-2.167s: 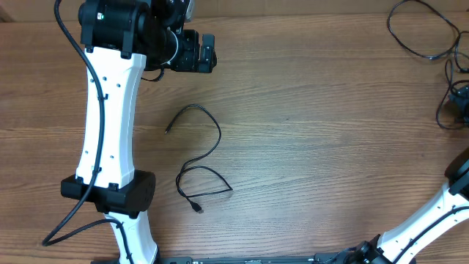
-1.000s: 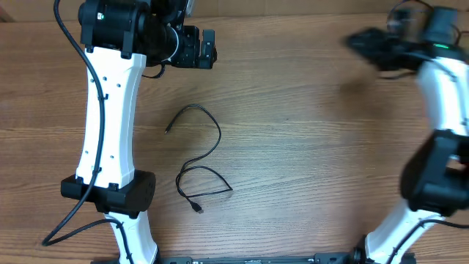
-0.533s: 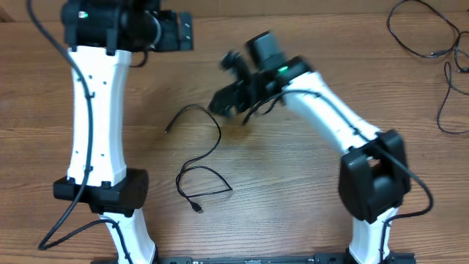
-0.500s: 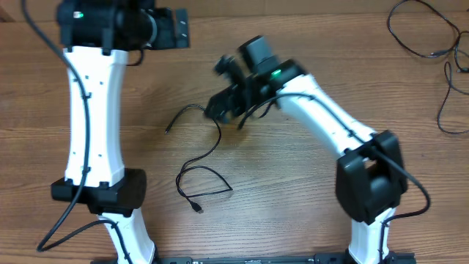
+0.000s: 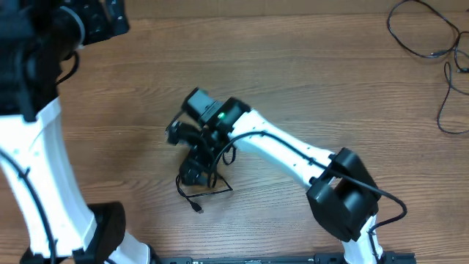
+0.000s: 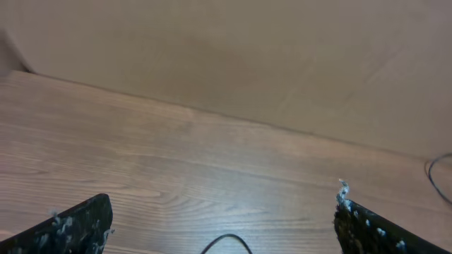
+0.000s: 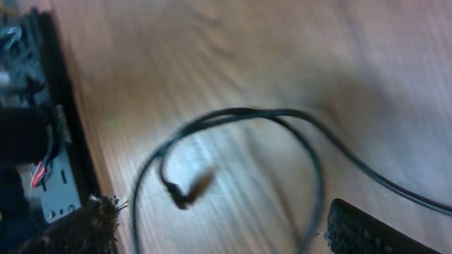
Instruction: Untangle cables
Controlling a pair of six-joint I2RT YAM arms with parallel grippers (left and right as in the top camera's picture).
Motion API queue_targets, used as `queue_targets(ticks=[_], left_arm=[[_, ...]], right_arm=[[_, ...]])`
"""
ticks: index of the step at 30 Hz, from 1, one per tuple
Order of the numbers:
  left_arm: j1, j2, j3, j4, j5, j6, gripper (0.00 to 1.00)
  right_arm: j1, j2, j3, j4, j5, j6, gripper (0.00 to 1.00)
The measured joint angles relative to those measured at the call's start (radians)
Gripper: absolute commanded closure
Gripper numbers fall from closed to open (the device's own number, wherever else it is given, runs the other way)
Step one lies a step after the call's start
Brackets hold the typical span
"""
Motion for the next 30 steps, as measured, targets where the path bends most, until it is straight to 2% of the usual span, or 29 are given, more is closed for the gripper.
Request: queue_targets(ticks=[3,6,8,9,10,17,21,23,25,27,29,30], left_arm=[[0.013,-0.021,0.003,-0.017,-0.002,0.001,0.00],[0.013,-0.023,0.003,-0.051,-0.003,0.005,0.00],[0.013,-0.021,0.003,-0.079,-0.003,0.018,0.00],[0.013,-0.021,0.003,-0.084,-0.004,0.030,0.00],[0.013,-0.021,0.003,-0.094,-0.008,0.035,0.00],[0.013,-0.021,0.003,-0.118,-0.036,0.058,0.00],[0.013,-0.021,0.003,-0.118,-0.046,0.058,0.00],[0.013,-0.021,0.003,-0.118,-0.049,0.058,0.00],[0.013,-0.021,0.003,-0.117,-0.049,0.058,0.00],[0.013,-0.021,0.003,-0.118,-0.049,0.058,0.00],[0.013,-0.021,0.003,-0.118,-0.049,0.058,0.00],[0.013,-0.021,0.003,-0.118,-0.049,0.058,0.00]], right_arm=[[0.046,0.000,0.000,-0.001,0.002,-0.010,0.18],[0.079,0.000,0.000,0.011,0.003,-0.015,0.27],[0.095,0.000,-0.002,0.052,0.003,-0.022,0.28],[0.100,0.000,-0.011,0.096,0.003,-0.022,0.36],[0.102,0.000,-0.029,0.142,0.004,-0.022,0.40],[0.102,0.001,-0.126,0.270,0.010,-0.021,0.45],[0.102,0.001,-0.151,0.291,0.011,-0.008,0.62],[0.102,0.001,-0.156,0.298,0.011,-0.008,0.76],[0.102,0.001,-0.157,0.298,0.013,0.002,0.77],[0.102,0.001,-0.158,0.300,0.013,0.000,0.85],[0.102,0.001,-0.158,0.301,0.013,0.005,0.89],[0.102,0.001,-0.158,0.303,0.014,0.004,0.94]])
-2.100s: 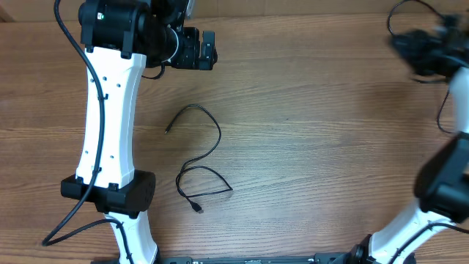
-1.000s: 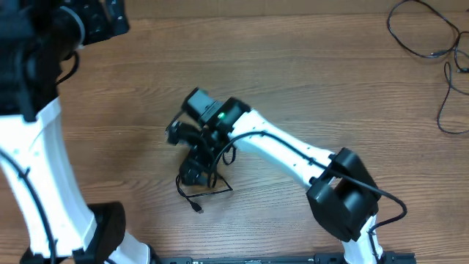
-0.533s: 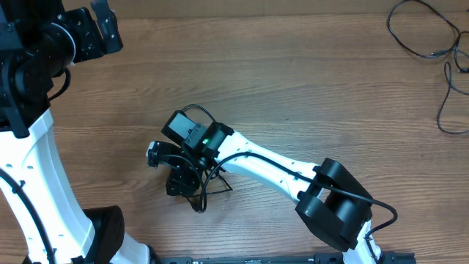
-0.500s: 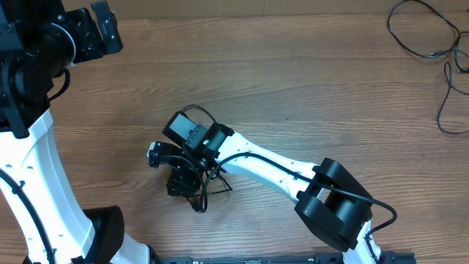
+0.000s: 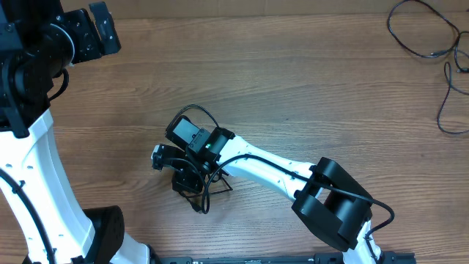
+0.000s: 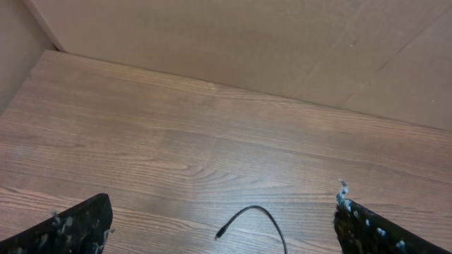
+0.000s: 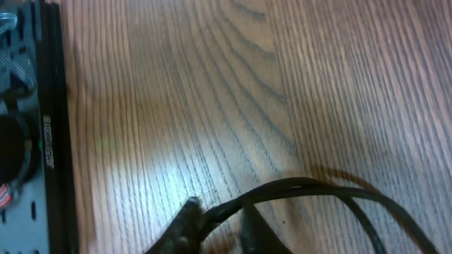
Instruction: Untangle cables
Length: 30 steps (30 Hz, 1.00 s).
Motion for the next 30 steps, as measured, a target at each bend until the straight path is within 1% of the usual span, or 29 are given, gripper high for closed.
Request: queue_targets(ticks=[1,11,12,13,14,15,16,18,22,29,30], left_arm=[[0.000,0.000,0.000,0.000,0.000,0.000,0.00],[0.000,0.000,0.000,-0.008,-0.022,0.000,0.00],[0.000,0.000,0.000,-0.008,-0.026,0.000,0.00],[0.000,-0.001,0.000,-0.009,-0.033,0.000,0.00],[0.000,-0.002,0.000,-0.013,-0.038,0.000,0.00],[0.000,-0.003,0.000,-0.020,-0.043,0.000,0.00],[0.000,-0.005,0.000,-0.034,-0.047,0.000,0.00],[0.000,-0.010,0.000,-0.069,-0.052,0.000,0.00],[0.000,-0.013,0.000,-0.137,-0.061,0.000,0.00],[0.000,-0.013,0.000,-0.145,-0.086,0.000,0.00],[0.000,-0.013,0.000,-0.145,-0.087,0.000,0.00]], right_arm=[[0.000,0.000,0.000,0.001,0.000,0.002,0.96],[0.001,0.000,0.000,0.022,0.000,0.003,0.96],[0.001,0.000,0.000,0.023,0.000,0.003,0.92],[0.001,0.000,0.000,0.023,0.000,0.006,0.83],[0.001,0.000,0.000,0.023,0.001,0.009,0.70],[0.001,0.000,0.000,0.023,0.000,0.007,0.62],[0.001,0.000,0.000,0.021,-0.001,0.008,0.58],[0.001,0.000,0.000,0.020,0.000,0.005,0.53],[0.001,0.000,0.000,0.021,0.000,0.003,0.53],[0.001,0.000,-0.001,0.021,0.000,0.003,0.57],[0.001,0.000,-0.004,0.026,0.000,0.004,0.59]])
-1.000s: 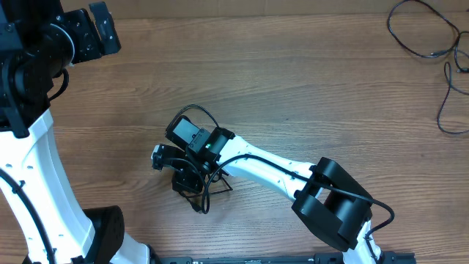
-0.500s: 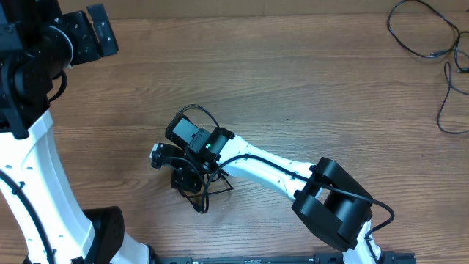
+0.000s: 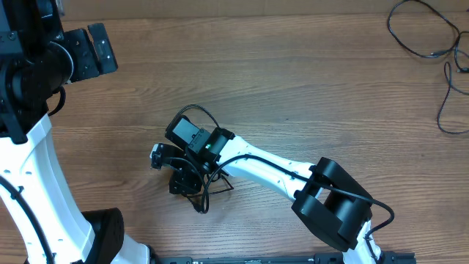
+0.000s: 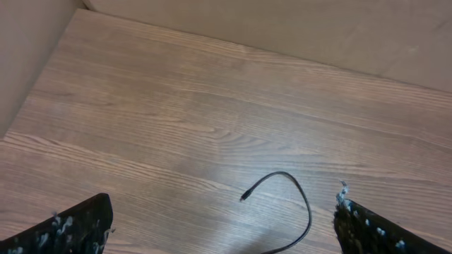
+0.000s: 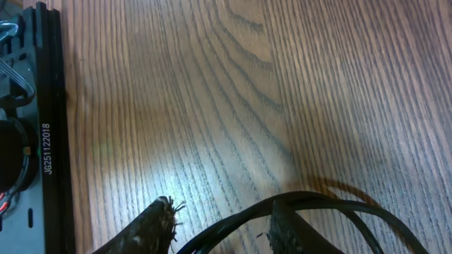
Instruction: Untangle cables
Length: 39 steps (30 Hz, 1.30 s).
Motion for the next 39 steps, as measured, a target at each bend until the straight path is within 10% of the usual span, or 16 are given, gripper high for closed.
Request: queue_targets(ticks=[5,7,23,27,30,32,34,35,39], left_arm=[[0.000,0.000,0.000,0.000,-0.006,0.000,0.00],[0.000,0.000,0.000,0.000,-0.010,0.000,0.00],[0.000,0.000,0.000,0.000,-0.010,0.000,0.00],[0.000,0.000,0.000,0.000,-0.010,0.000,0.00],[0.000,0.000,0.000,0.000,-0.010,0.000,0.00],[0.000,0.000,0.000,0.000,-0.010,0.000,0.00],[0.000,0.000,0.000,0.000,-0.010,0.000,0.00],[0.000,0.000,0.000,0.000,-0.010,0.000,0.00],[0.000,0.000,0.000,0.000,-0.010,0.000,0.00]], right_arm=[[0.000,0.000,-0.035,0.027,0.000,0.000,0.60],[0.000,0.000,-0.043,0.027,0.000,0.001,0.95],[-0.046,-0.078,-0.006,0.010,0.086,0.000,0.96],[-0.111,-0.185,0.032,0.031,0.135,0.018,0.67],[-0.142,-0.214,0.028,0.041,0.151,0.050,0.01],[-0.148,-0.208,-0.001,0.069,0.157,0.079,0.01],[-0.150,-0.186,-0.034,0.094,0.160,0.123,0.83],[-0.150,-0.162,-0.054,0.125,0.163,0.164,0.96],[-0.150,-0.066,-0.088,0.211,0.245,0.441,0.03]])
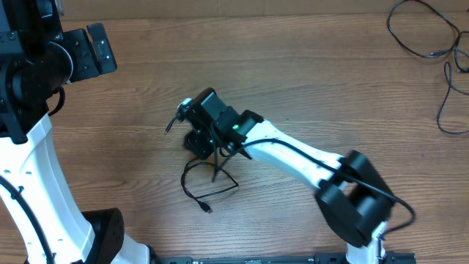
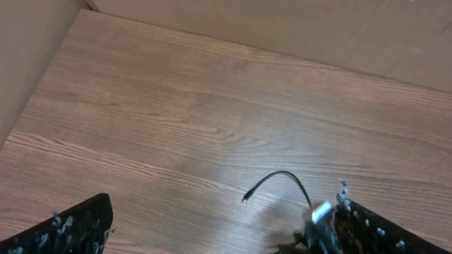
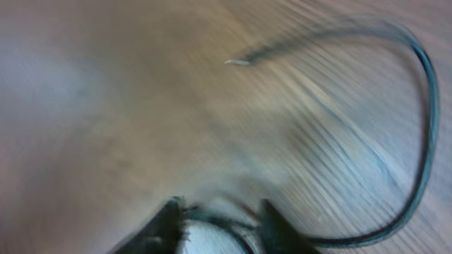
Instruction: Untangle cables
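A thin black cable point(image 1: 210, 178) lies in a loose loop on the wooden table, one plug point(image 1: 207, 209) near the front edge. My right gripper point(image 1: 196, 141) is shut on its strands at mid-table. The blurred right wrist view has the cable point(image 3: 422, 134) curving off to the right with a free tip point(image 3: 236, 62), and strands pinched in the right gripper point(image 3: 219, 222). My left gripper point(image 1: 99, 48) hangs open at the far left, high over the table. Between the open left gripper's point(image 2: 222, 233) fingers, the left wrist view catches the cable's free end point(image 2: 247, 196).
More black cables point(image 1: 423, 31) lie in a tangle at the table's far right corner, another strand point(image 1: 448, 99) below them. A beige wall point(image 2: 282, 21) borders the table's far side. The arms' bases stand along the front edge.
My right gripper has moved away from the front edge and a little right, with the cable in it. The cable now trails as a wider loop behind it. The left arm has not moved.
My right gripper was open just above the bunched cable. Then it was down on the bunch, fingers close around the strands, and stayed so. Now it holds the cable farther back, the bunch drawn out. The left gripper tilted down toward the table and stayed open.
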Controlling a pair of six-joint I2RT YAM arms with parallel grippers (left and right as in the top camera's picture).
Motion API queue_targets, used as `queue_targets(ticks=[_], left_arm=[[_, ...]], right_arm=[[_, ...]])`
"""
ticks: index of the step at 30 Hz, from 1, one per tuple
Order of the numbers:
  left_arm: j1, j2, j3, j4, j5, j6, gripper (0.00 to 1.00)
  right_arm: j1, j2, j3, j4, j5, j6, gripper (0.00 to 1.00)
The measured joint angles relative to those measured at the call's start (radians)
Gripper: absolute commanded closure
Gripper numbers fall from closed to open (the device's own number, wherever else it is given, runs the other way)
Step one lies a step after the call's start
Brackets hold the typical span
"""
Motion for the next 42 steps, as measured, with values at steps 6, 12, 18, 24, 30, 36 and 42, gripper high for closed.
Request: queue_targets(ticks=[6,12,18,24,30,36,42], left_arm=[[0.000,0.000,0.000,0.000,0.002,0.000,0.00],[0.000,0.000,0.000,0.000,0.009,0.000,0.00],[0.000,0.000,0.000,0.000,0.010,0.000,0.00],[0.000,0.000,0.000,0.000,0.031,0.000,0.00],[0.000,0.000,0.000,0.000,0.036,0.000,0.00],[0.000,0.000,0.000,0.000,0.049,0.000,0.00],[0.000,0.000,0.000,0.000,0.062,0.000,0.00]], right_arm=[[-0.004,0.063,-0.014,0.190,0.084,0.586,0.00],[0.021,0.063,-0.012,0.241,-0.015,0.848,0.03],[0.074,0.063,-0.012,0.068,-0.079,0.920,0.05],[0.070,0.063,-0.012,0.021,-0.164,0.982,0.03],[0.064,0.063,-0.012,-0.032,-0.110,1.003,0.00],[0.103,0.063,-0.012,0.069,-0.078,1.006,0.01],[0.122,0.064,-0.012,0.088,-0.073,0.980,0.05]])
